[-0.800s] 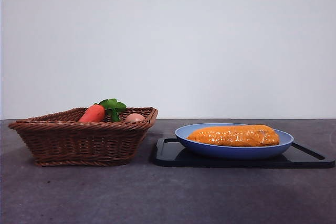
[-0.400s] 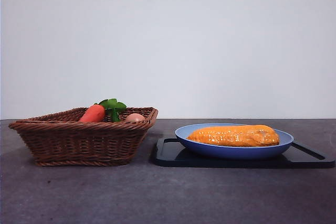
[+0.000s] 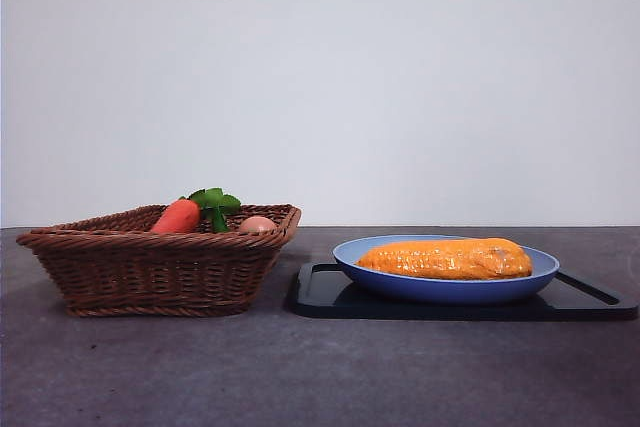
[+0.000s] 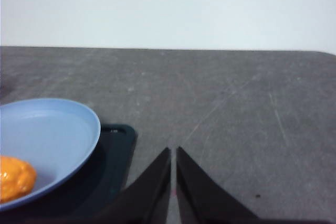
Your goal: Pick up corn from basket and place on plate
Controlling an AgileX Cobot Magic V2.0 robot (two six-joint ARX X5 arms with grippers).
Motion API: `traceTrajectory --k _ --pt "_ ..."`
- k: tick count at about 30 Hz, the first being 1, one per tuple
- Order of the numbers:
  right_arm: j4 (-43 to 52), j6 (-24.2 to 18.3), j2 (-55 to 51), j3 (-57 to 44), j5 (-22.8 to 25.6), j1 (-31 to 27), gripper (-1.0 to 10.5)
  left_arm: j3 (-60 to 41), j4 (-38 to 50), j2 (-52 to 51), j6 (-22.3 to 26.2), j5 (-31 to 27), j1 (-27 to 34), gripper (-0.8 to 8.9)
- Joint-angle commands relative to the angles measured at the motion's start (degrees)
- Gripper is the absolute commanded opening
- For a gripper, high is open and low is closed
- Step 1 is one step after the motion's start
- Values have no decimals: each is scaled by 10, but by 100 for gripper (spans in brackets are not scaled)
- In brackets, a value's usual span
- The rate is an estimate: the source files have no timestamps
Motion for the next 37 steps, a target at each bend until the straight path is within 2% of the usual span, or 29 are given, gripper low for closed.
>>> traceTrajectory --k 1,6,37 --pt "-10 8 -2 -4 3 0 2 -16 -4 -1 -1 0 2 7" --pt "-31 8 -2 -3 3 0 2 -16 -4 -1 -1 0 2 8" --pt "-8 8 -2 -3 2 -1 2 -16 -4 -1 -1 0 2 8"
